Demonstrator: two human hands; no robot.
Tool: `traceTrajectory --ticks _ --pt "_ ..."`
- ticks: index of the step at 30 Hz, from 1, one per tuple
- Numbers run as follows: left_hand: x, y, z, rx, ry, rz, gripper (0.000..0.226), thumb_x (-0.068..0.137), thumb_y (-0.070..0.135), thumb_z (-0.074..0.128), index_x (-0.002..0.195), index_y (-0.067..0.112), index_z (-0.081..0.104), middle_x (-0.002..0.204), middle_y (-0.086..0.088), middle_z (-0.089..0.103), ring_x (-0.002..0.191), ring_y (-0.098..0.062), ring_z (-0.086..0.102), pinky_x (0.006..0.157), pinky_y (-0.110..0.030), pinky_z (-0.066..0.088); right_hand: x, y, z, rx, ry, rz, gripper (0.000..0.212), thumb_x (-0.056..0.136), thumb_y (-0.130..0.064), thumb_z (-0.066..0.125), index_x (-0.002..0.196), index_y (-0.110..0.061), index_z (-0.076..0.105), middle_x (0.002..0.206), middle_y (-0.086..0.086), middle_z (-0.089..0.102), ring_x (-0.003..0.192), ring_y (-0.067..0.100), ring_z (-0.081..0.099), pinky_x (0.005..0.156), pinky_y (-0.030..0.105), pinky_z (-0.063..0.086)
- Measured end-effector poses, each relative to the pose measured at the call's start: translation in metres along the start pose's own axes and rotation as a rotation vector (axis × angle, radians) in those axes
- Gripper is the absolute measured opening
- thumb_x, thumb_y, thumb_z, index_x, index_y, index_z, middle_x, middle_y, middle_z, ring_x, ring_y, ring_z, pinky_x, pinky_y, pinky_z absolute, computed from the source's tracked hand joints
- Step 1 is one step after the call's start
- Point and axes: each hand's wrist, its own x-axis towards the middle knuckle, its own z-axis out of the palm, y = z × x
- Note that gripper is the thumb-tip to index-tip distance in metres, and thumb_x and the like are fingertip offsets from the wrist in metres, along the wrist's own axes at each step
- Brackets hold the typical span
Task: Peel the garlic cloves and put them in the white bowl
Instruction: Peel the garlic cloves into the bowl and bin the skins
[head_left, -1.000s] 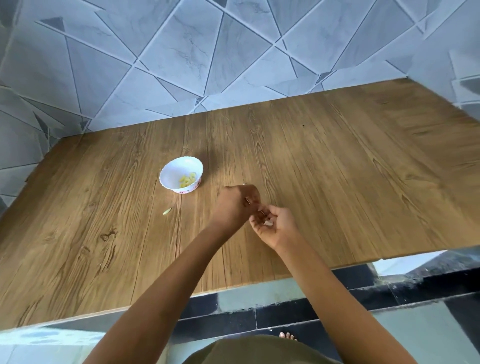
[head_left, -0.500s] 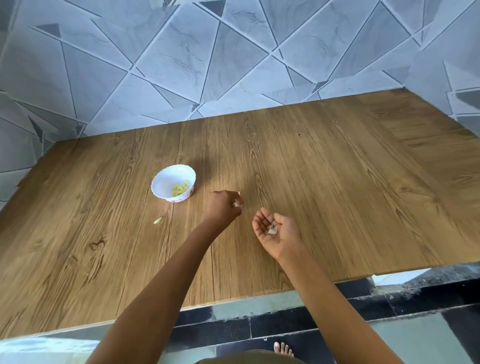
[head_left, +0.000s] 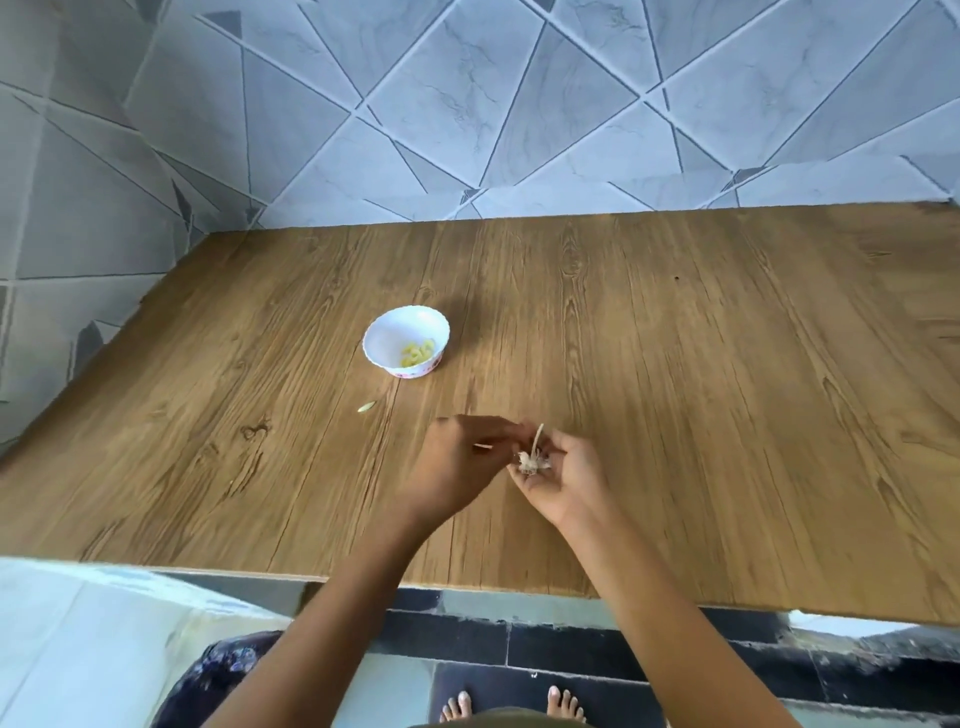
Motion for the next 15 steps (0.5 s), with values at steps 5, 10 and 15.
traceTrajectory --ticks 5,10,15 --pt "-0.03 -0.019 -0.037 -0.122 0.255 -0.282 0.018 0.084 0.003 0.067 0.092 0.018 0.074 0.085 0.011 0.071 0.069 0.002 0.063 0.07 -0.012 0.048 0.005 0.024 0.019 -0.104 -0.056 0.09 0.031 0.098 -0.012 0.039 0.08 0.002 0.06 0.061 0.011 0.065 0.067 0.021 0.059 0.063 0.029 0.053" --pt "-0.094 -0.056 -0.075 0.002 0.455 -0.413 0.018 0.084 0.004 0.067 0.097 0.015 0.073 0.088 0.015 0.068 0.075 0.013 0.06 0.068 -0.002 0.042 0.008 0.081 0.046 -0.258 -0.106 0.244 0.031 0.099 -0.015 0.037 0.087 0.0 0.062 0.067 0.011 0.067 0.068 0.02 0.062 0.061 0.028 0.053" --pt "-0.169 -0.103 -0.12 -0.043 0.65 -0.614 0.02 0.084 0.004 0.067 0.097 0.018 0.072 0.09 0.011 0.07 0.077 0.007 0.064 0.071 -0.003 0.045 0.008 0.169 0.071 -0.398 -0.15 0.399 0.034 0.1 -0.016 0.035 0.089 0.002 0.062 0.073 0.014 0.066 0.072 0.021 0.061 0.06 0.027 0.056"
